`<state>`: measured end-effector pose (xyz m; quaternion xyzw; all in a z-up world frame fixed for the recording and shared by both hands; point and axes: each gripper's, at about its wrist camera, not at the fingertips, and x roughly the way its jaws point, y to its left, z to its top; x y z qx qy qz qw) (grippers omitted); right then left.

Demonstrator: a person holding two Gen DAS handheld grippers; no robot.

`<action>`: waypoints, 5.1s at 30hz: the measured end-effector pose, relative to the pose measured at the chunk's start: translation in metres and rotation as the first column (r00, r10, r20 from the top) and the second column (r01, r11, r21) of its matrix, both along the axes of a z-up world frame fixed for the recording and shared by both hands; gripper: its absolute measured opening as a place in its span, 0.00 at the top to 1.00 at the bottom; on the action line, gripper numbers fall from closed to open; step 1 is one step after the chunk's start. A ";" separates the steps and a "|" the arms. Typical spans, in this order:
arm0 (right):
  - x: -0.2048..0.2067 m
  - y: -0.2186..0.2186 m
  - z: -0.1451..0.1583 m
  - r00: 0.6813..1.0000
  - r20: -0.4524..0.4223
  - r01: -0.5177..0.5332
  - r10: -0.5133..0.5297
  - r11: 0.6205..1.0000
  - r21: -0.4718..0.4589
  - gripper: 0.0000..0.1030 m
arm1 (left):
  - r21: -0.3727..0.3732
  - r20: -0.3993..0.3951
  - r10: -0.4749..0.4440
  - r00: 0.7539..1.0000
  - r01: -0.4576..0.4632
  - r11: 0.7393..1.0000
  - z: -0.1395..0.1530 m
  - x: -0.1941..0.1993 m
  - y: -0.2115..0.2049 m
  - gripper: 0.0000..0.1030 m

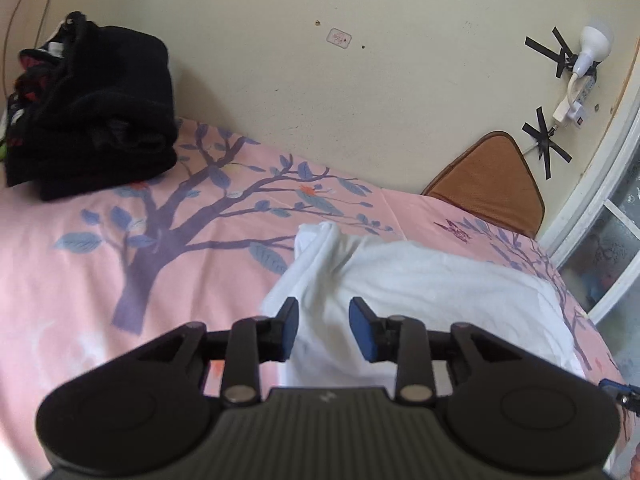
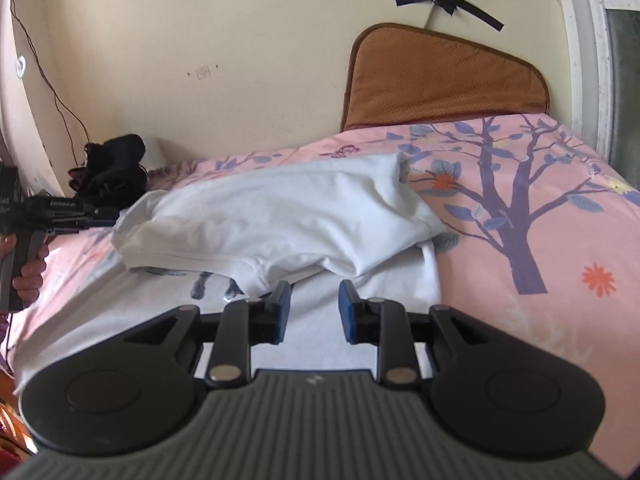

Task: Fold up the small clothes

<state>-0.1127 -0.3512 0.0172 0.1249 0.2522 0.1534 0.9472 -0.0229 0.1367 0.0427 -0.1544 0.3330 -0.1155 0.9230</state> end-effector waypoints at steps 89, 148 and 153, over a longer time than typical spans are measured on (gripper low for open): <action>0.055 -0.047 -0.019 0.970 -0.029 0.242 -0.241 0.969 0.054 0.62 | -0.124 -0.041 0.246 0.968 -0.249 0.961 0.007 0.067 0.048 0.66; 0.155 0.226 0.078 0.934 -0.018 -0.323 0.356 0.866 0.382 0.85 | -0.410 0.023 0.092 0.995 -0.075 0.909 -0.010 0.011 0.040 0.96; 0.178 0.322 0.034 0.869 -0.186 -0.401 0.459 0.872 0.282 0.72 | -0.376 -0.003 0.149 0.989 -0.140 0.916 -0.013 -0.007 0.077 0.93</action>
